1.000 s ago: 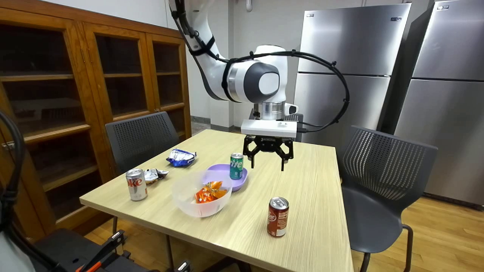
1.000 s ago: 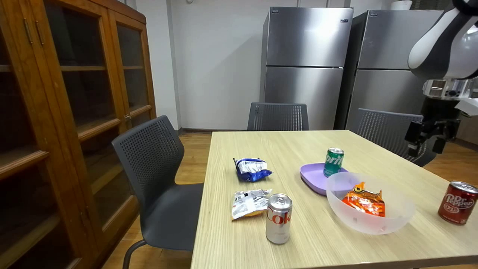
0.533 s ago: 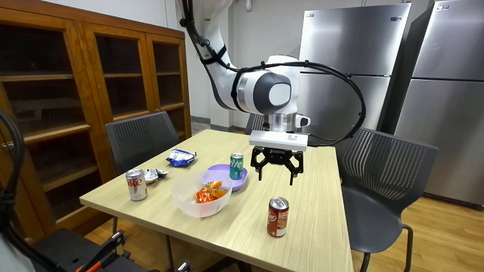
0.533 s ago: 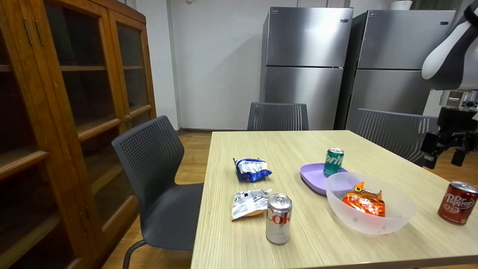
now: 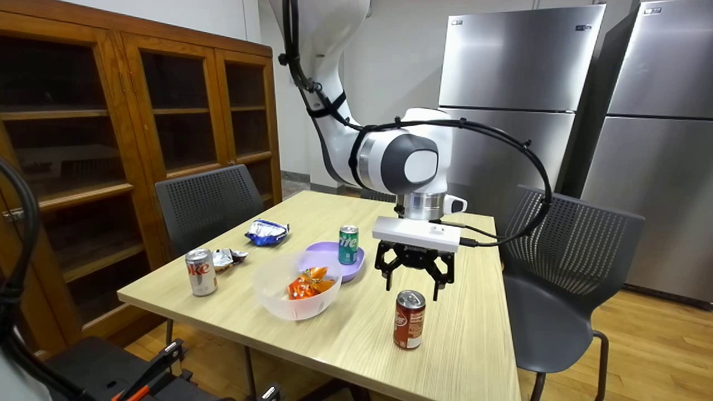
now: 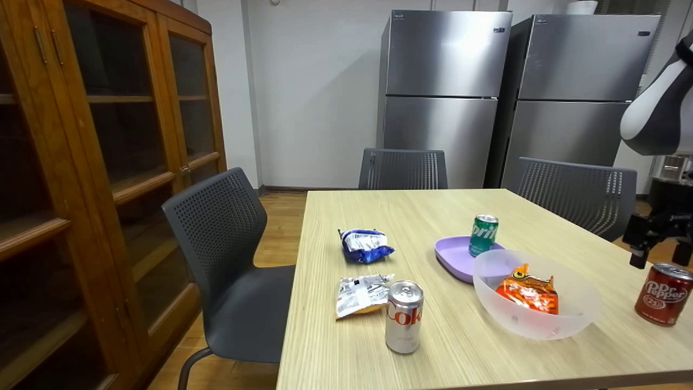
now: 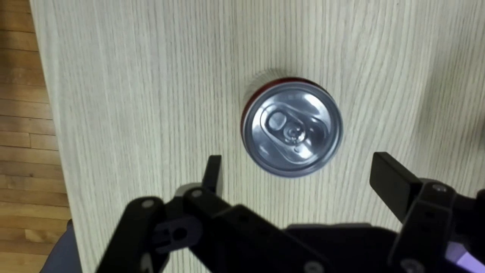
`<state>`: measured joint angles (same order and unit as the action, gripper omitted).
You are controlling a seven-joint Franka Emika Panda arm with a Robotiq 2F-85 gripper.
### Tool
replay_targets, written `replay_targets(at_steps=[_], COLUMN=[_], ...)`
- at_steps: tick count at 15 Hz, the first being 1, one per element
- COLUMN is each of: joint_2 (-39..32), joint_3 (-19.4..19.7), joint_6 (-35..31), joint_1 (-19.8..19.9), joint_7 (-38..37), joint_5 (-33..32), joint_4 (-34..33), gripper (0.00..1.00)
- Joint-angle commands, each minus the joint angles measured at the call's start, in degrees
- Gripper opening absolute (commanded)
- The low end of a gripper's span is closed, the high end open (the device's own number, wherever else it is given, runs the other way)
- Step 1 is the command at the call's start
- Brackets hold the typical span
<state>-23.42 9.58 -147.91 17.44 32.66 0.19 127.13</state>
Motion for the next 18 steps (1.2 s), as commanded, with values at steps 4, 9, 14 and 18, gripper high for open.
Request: replay_targets(at_steps=[4,9,14,18], joint_2=[-1.8,-0.8,2.7,6.5], joint_3=[-0.2,-0.1,-1.0,-2.6], joint_6=[-1.3,-0.3,1.2,2.5], joint_1=[1.5,1.4,1.4,0.5], joint_7=[-2.4,-2.4,-1.2,-0.3], joint_5=[-1.8,-2.8,-2.7,-2.4], joint_4=[0.2,1.0,2.6,2.9], gripper=[1.00,0.49,0.38,0.38])
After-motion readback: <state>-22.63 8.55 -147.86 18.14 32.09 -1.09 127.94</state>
